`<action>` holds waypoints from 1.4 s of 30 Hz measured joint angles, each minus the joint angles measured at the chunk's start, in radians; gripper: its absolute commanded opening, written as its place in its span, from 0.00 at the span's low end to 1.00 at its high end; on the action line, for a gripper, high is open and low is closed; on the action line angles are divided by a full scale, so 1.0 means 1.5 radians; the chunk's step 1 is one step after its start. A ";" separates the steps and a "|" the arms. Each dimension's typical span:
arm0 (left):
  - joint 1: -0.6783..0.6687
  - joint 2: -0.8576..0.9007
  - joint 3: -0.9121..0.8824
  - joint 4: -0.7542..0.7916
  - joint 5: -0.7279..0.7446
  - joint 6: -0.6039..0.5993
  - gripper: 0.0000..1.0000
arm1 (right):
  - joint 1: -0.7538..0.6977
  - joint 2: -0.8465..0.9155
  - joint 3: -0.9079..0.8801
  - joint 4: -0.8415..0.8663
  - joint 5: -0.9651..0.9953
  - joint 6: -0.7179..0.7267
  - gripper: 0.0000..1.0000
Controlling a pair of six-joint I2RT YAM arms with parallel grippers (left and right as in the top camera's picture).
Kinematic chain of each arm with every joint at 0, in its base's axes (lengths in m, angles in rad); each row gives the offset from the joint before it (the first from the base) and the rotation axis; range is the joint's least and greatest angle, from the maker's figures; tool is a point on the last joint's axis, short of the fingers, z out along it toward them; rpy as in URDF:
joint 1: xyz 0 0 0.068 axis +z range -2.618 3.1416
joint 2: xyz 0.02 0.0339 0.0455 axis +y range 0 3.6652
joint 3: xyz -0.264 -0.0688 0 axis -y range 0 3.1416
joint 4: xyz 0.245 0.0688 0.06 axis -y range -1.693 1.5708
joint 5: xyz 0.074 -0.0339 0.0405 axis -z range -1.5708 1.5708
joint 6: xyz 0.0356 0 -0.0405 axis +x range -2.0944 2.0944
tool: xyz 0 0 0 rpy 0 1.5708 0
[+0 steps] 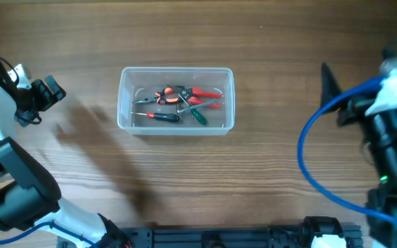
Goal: Pack container
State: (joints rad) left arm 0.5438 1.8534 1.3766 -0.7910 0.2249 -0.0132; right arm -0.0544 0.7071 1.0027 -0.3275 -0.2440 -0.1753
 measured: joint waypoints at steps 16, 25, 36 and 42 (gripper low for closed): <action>0.000 0.000 0.001 0.002 0.000 0.000 1.00 | -0.001 -0.432 -0.572 0.174 -0.017 0.057 1.00; 0.000 0.000 0.001 0.002 0.000 0.000 1.00 | -0.001 -0.459 -0.642 0.179 -0.017 0.057 1.00; 0.000 0.000 0.001 0.002 0.000 0.000 1.00 | -0.001 -0.459 -0.642 0.182 -0.017 0.057 1.00; 0.000 0.000 0.001 0.002 0.000 0.000 1.00 | -0.001 -0.459 -0.642 0.182 -0.017 0.057 1.00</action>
State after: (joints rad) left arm 0.5438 1.8534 1.3773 -0.7883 0.2253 -0.0132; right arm -0.0559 0.0193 0.0395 -0.0547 -0.2695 -0.0898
